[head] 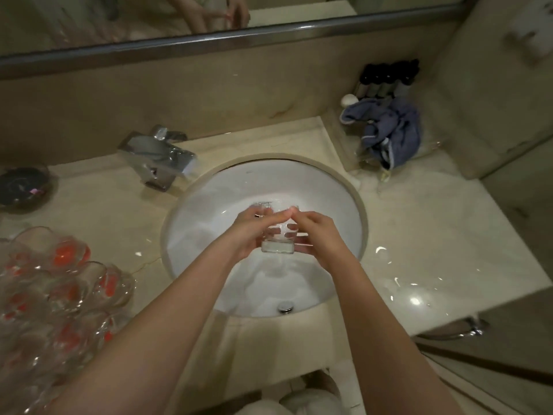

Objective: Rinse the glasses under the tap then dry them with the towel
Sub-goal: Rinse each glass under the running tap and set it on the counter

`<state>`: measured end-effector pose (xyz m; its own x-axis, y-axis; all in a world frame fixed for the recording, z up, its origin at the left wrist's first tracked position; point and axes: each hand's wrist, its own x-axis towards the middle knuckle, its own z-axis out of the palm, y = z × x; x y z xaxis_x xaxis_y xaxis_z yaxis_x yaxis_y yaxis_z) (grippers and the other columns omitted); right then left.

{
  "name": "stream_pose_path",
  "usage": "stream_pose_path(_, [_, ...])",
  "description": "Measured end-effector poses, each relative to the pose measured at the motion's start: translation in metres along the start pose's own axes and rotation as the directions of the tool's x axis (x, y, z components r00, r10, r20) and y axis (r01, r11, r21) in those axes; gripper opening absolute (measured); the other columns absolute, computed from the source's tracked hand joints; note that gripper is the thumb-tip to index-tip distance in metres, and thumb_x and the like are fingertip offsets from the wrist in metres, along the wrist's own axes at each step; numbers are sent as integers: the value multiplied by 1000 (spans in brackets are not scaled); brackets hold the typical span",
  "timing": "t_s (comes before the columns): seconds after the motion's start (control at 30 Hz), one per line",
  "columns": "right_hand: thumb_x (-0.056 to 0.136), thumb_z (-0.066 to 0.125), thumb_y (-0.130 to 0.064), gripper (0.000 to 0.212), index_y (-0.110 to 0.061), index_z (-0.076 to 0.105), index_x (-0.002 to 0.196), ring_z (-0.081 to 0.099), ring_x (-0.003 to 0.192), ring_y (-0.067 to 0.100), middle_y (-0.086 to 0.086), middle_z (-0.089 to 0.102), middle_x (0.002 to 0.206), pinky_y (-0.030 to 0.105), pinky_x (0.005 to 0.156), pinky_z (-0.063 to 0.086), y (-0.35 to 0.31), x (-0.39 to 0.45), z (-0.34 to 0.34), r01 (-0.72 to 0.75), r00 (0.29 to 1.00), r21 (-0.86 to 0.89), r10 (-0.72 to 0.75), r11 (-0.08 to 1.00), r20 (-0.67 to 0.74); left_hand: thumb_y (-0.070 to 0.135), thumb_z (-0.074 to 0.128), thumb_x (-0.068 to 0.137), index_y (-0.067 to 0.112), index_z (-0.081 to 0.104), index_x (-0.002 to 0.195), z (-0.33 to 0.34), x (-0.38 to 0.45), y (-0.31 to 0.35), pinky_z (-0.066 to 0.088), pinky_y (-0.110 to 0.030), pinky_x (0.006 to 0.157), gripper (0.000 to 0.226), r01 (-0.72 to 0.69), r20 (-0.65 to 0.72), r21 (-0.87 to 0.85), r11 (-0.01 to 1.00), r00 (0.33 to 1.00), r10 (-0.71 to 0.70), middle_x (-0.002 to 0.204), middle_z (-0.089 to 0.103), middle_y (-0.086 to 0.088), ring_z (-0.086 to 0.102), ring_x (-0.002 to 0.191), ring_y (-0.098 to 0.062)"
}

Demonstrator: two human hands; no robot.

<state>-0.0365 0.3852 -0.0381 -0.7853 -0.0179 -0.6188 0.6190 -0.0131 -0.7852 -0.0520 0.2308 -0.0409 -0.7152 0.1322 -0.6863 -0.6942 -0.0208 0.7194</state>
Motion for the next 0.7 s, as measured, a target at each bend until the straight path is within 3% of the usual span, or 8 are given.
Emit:
stream_pose_path(0.13, [88,69,-26,28,-12,65,112,69,86,22,10,69,98,31,77,59,-10,-8,-64,107,994,136,-105,985,-23,46,90,45,22,61,117,55,8,19,50,-26,83,81,-171,57,170,970,985,164,115,65,-6,66,104,-17])
stream_pose_path(0.23, [85,73,-18,36,-16,63,119,70,91,17,4,72,94,30,81,57,-16,-11,-122,192,981,164,-190,968,-27,28,93,55,30,60,112,103,17,34,48,-22,85,66,-297,131,312,903,954,268,107,65,-1,60,101,-12])
stream_pose_path(0.3, [82,74,-12,47,-16,60,126,69,93,15,5,70,101,34,87,56,-22,-12,-161,227,974,145,-224,963,-36,26,92,50,34,59,110,139,25,42,47,-22,85,69,-365,173,359,859,930,323,109,66,0,58,96,-9])
stream_pose_path(0.4, [77,77,-2,62,-15,55,133,68,86,7,8,64,114,29,87,57,-34,-12,-217,295,953,17,-294,955,-70,15,95,53,29,59,117,190,41,53,47,-20,82,75,-457,255,433,777,889,381,114,65,-1,57,92,-6])
stream_pose_path(0.47, [73,79,2,69,-18,54,133,66,85,12,7,60,116,25,82,57,-43,-8,-252,323,943,-75,-328,943,-63,17,95,54,28,57,119,221,52,62,50,-20,83,77,-519,303,511,685,855,421,115,64,1,59,93,-6])
stream_pose_path(0.57, [65,87,-6,75,-28,55,130,66,97,27,3,59,115,36,90,56,-55,4,-295,321,935,-288,-350,902,-55,26,96,53,21,55,129,262,69,73,54,-27,89,87,-575,359,621,533,813,459,120,58,1,61,101,-14])
stream_pose_path(0.7, [60,91,-18,79,-24,57,131,65,96,20,3,63,113,28,87,54,-71,20,-329,293,924,-518,-378,804,-64,26,96,55,13,55,129,301,94,85,54,-32,90,86,-597,399,704,385,780,482,119,55,-1,63,99,-17])
